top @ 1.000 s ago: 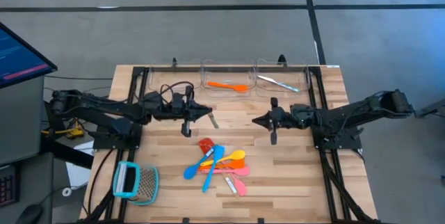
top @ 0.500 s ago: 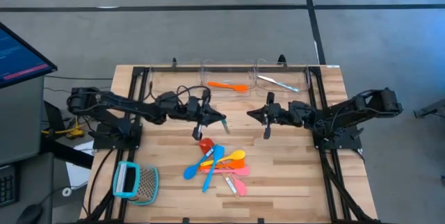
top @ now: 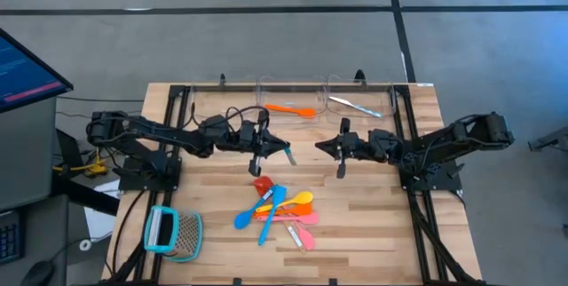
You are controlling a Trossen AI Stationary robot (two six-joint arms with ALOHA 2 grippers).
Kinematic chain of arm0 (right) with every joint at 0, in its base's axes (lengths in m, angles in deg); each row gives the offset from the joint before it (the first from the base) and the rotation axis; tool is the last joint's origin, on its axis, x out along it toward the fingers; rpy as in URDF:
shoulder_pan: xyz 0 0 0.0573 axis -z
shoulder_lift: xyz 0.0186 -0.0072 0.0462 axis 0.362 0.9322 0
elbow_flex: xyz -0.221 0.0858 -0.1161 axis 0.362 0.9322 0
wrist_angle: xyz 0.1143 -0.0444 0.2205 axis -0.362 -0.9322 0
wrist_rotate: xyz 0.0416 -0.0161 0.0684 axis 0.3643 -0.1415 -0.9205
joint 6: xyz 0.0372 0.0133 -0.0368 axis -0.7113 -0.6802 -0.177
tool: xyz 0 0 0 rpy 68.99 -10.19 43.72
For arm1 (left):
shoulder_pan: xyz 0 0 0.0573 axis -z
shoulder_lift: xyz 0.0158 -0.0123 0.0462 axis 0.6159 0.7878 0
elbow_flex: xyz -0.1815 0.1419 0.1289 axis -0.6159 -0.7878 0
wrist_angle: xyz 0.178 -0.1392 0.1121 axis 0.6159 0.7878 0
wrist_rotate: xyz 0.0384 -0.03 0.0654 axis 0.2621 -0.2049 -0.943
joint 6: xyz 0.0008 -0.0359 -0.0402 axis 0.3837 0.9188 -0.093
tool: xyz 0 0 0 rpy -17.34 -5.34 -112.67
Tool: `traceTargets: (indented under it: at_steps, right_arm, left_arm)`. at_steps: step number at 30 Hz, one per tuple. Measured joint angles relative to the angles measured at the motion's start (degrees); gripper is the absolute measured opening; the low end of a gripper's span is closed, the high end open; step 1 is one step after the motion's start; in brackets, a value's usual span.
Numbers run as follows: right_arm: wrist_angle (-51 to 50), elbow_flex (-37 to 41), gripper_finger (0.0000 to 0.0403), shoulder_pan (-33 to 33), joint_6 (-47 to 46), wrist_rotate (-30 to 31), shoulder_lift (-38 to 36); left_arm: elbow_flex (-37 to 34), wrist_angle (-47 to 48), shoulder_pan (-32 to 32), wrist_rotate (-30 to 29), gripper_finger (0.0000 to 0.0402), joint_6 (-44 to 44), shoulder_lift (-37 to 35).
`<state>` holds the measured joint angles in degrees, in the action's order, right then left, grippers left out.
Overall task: Pick & Place Kitchen Items
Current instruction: Put the green table knife into the right transparent bin
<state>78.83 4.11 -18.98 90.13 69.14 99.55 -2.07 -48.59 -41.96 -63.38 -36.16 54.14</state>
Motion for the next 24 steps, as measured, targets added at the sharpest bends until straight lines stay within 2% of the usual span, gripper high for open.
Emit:
traceTargets:
  at_steps: [14, 16, 24]
  right_arm:
    - [0.37, 0.0, 0.0, -1.91, -0.44, -0.15, 0.0]
    - [0.37, 0.0, 0.0, -1.91, -0.44, -0.14, 0.0]
    - [0.35, 0.0, 0.0, -1.91, -0.44, -0.2, 0.0]
  left_arm:
    - [0.28, -0.64, 0.5, -1.17, 0.0001, 0.32, 0.0]
    - [1.28, -0.99, 0.68, -2.53, 0.0001, 0.34, 0.64]
    - [2.91, -0.42, 0.22, -1.3, 0.0001, 0.51, 4.0]
